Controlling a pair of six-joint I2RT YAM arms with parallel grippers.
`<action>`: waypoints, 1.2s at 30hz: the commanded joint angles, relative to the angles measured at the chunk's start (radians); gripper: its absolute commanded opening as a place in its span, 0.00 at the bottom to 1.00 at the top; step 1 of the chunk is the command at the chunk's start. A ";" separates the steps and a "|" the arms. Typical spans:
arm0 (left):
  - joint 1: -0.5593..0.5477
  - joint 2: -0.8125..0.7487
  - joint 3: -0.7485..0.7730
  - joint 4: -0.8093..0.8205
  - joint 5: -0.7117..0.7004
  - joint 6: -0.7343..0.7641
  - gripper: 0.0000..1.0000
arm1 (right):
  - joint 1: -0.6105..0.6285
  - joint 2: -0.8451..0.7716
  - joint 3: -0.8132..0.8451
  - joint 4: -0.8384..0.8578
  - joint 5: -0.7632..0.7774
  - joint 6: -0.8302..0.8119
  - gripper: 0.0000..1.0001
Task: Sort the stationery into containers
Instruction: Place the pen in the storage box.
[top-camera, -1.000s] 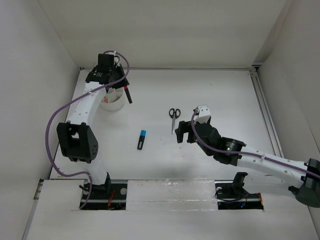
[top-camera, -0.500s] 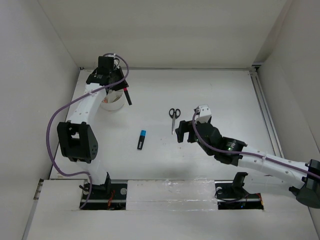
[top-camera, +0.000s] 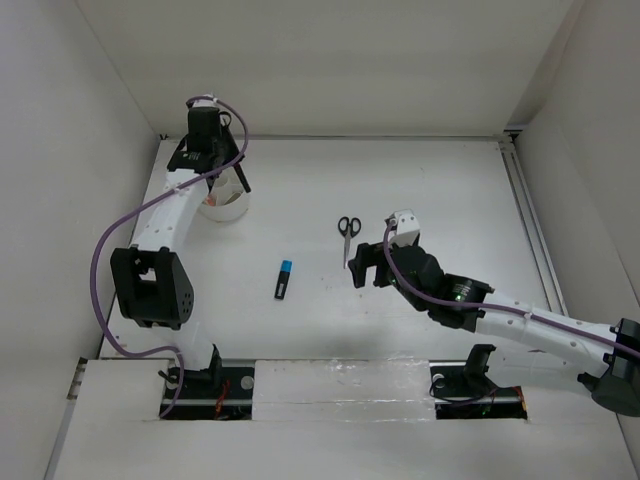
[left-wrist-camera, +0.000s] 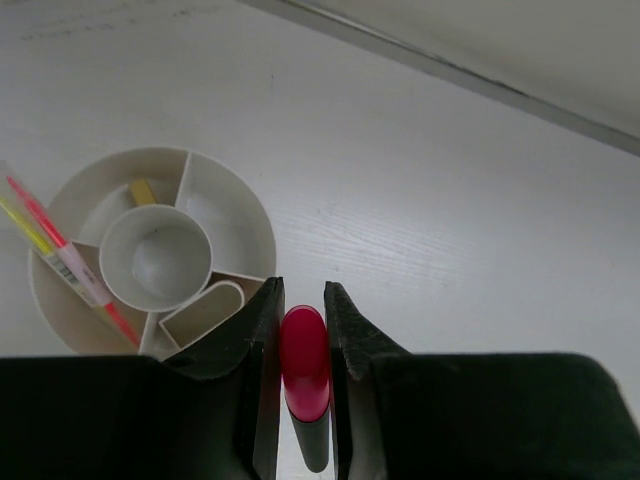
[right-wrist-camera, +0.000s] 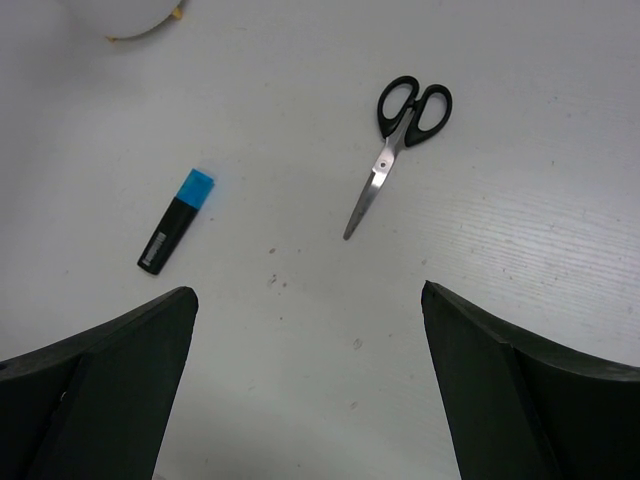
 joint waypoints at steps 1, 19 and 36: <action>0.025 -0.013 0.031 0.129 -0.057 0.006 0.00 | -0.008 -0.002 0.001 0.062 -0.023 -0.013 1.00; 0.025 0.184 0.067 0.409 -0.198 0.033 0.00 | -0.008 0.039 0.001 0.099 -0.060 -0.022 1.00; 0.034 0.238 0.096 0.398 -0.298 0.024 0.00 | -0.008 0.059 0.001 0.108 -0.089 -0.031 1.00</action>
